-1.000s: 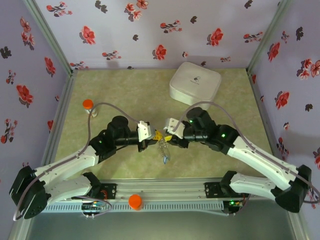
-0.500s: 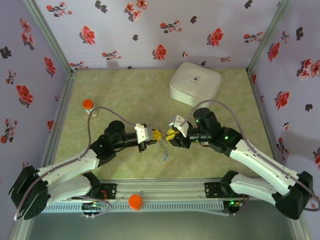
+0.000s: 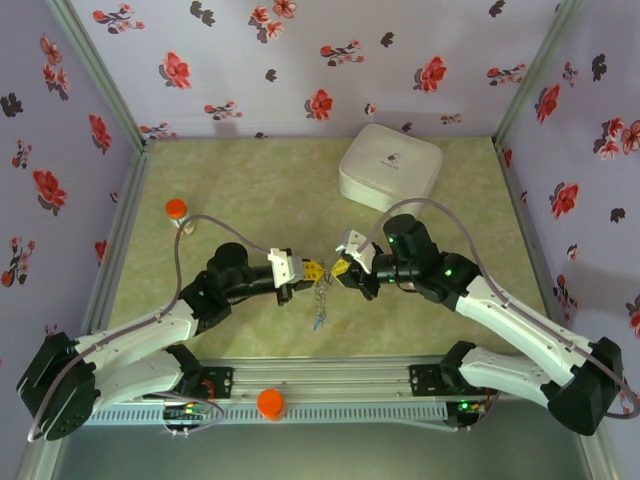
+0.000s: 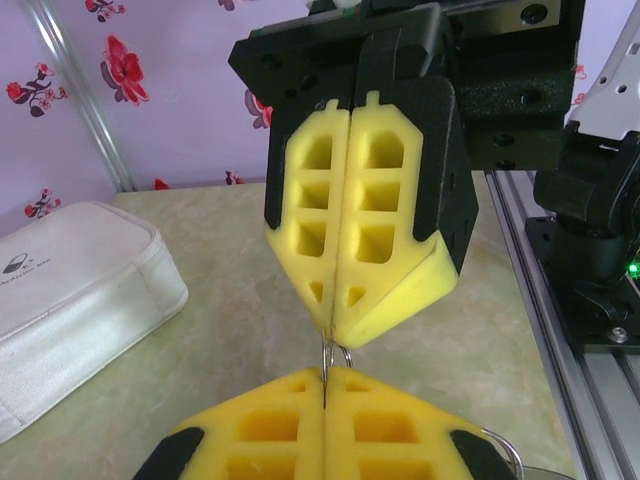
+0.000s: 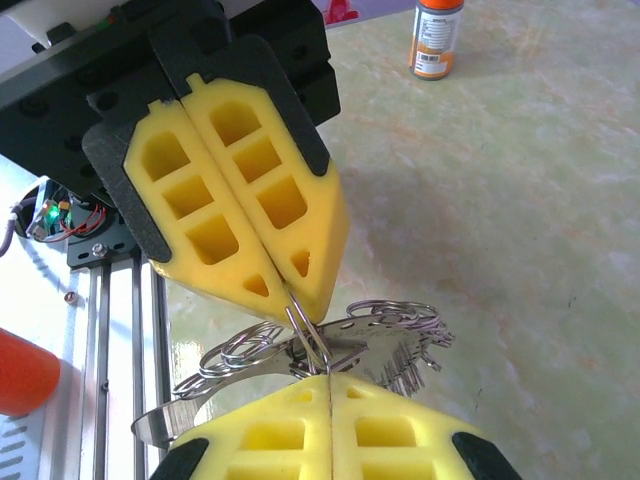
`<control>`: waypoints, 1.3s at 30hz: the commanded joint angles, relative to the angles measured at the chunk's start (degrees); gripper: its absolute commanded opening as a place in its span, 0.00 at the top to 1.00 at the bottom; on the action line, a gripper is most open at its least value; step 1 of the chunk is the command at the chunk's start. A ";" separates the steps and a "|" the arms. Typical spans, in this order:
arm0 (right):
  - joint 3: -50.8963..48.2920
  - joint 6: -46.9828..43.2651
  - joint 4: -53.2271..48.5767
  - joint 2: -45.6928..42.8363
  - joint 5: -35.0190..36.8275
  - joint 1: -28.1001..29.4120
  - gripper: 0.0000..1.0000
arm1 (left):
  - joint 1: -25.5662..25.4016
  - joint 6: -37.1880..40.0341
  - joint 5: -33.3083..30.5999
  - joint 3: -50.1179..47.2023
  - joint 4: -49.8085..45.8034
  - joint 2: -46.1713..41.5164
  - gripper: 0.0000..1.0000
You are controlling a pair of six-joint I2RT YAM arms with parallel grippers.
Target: Put the keys on the keyring
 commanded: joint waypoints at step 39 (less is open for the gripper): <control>-6.48 -2.51 14.62 -2.50 -4.73 0.05 0.85 | 0.04 -3.41 3.16 -0.02 6.75 0.41 1.00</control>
